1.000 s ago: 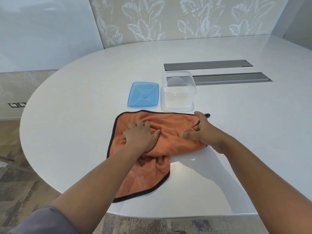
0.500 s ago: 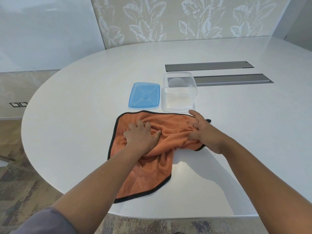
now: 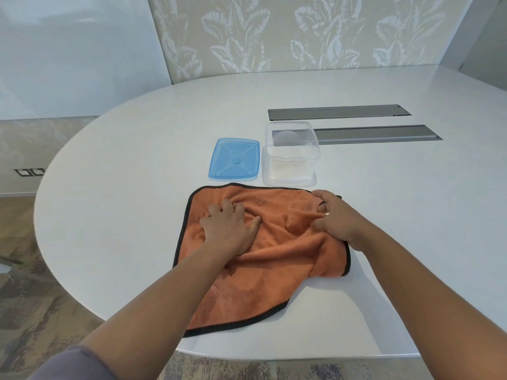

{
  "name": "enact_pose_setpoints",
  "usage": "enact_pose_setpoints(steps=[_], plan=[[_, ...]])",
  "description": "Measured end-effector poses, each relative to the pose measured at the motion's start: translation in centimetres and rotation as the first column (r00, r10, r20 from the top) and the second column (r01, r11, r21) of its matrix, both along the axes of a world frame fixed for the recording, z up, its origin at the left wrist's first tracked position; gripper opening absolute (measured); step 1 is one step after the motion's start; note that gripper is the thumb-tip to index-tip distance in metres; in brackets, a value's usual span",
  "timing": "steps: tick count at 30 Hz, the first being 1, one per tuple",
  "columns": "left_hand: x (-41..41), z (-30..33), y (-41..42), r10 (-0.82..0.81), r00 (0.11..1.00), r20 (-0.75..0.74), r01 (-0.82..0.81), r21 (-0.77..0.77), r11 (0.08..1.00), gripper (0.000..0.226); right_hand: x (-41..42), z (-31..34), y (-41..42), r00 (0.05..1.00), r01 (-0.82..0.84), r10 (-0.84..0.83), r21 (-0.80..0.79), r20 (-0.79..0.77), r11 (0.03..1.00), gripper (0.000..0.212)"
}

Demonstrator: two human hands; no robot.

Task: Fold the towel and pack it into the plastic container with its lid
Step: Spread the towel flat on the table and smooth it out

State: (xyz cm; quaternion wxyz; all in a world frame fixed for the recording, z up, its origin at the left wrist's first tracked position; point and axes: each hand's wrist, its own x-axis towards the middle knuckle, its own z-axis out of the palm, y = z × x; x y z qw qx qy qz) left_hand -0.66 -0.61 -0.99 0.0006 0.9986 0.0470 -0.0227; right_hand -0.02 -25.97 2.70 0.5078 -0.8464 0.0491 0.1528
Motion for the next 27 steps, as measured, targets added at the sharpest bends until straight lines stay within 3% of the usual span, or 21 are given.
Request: enact_pose_setpoints(steps=[6, 9, 11, 13, 16, 18, 22, 24, 26, 27], plan=[[-0.3, -0.6, 0.1, -0.003, 1.000, 0.019, 0.003, 0.012, 1.000, 0.079, -0.4, -0.7, 0.5, 0.971, -0.009, 0.104, -0.401, 0.216, 0.916, 0.076], [-0.7, -1.1, 0.3, -0.005, 1.000, 0.023, 0.006, -0.029, 1.000, 0.081, -0.4, -1.8, 1.0, 0.950, 0.007, 0.136, -0.457, 0.280, 0.889, 0.063], [-0.9, -1.3, 0.5, 0.003, 1.000, 0.023, -0.001, -0.075, 0.997, 0.082, -0.9, -2.4, 1.6, 0.942, -0.046, 0.231, -0.587, 0.245, 0.808, 0.059], [-1.0, -1.5, 0.7, 0.036, 0.999, -0.012, -0.037, -0.139, 0.990, 0.084, -1.0, -2.7, 2.1, 0.931, -0.087, 0.324, -0.760, 0.169, 0.644, 0.057], [-1.1, -1.6, 0.8, 0.102, 0.992, -0.078, -0.116, -0.204, 0.972, 0.091, -0.6, -2.5, 2.3, 0.921, -0.100, 0.375, -0.870, 0.103, 0.484, 0.045], [-1.0, -1.5, 0.8, 0.122, 0.987, -0.103, -0.143, -0.225, 0.964, 0.094, -0.2, -2.0, 2.0, 0.930, -0.139, 0.365, -0.877, 0.045, 0.460, 0.045], [-1.4, -0.7, 0.5, 0.122, 0.982, -0.141, -0.155, -0.250, 0.956, 0.096, 0.1, -1.2, 1.2, 0.949, -0.169, 0.316, -0.863, -0.012, 0.476, 0.070], [-2.5, 0.1, -0.5, 0.054, 0.998, -0.042, -0.063, -0.260, 0.964, 0.090, 0.1, -1.3, 1.2, 0.953, -0.162, 0.303, -0.849, -0.002, 0.502, 0.078], [-4.1, 1.5, -2.1, -0.148, 0.979, 0.140, 0.184, -0.295, 0.938, 0.073, 0.1, -1.5, 1.3, 0.956, -0.161, 0.293, -0.831, 0.002, 0.532, 0.080], [-5.0, 2.3, -3.1, -0.273, 0.939, 0.211, 0.332, -0.335, 0.882, 0.062, 0.1, -1.6, 1.3, 0.957, -0.163, 0.290, -0.824, 0.002, 0.543, 0.081]])
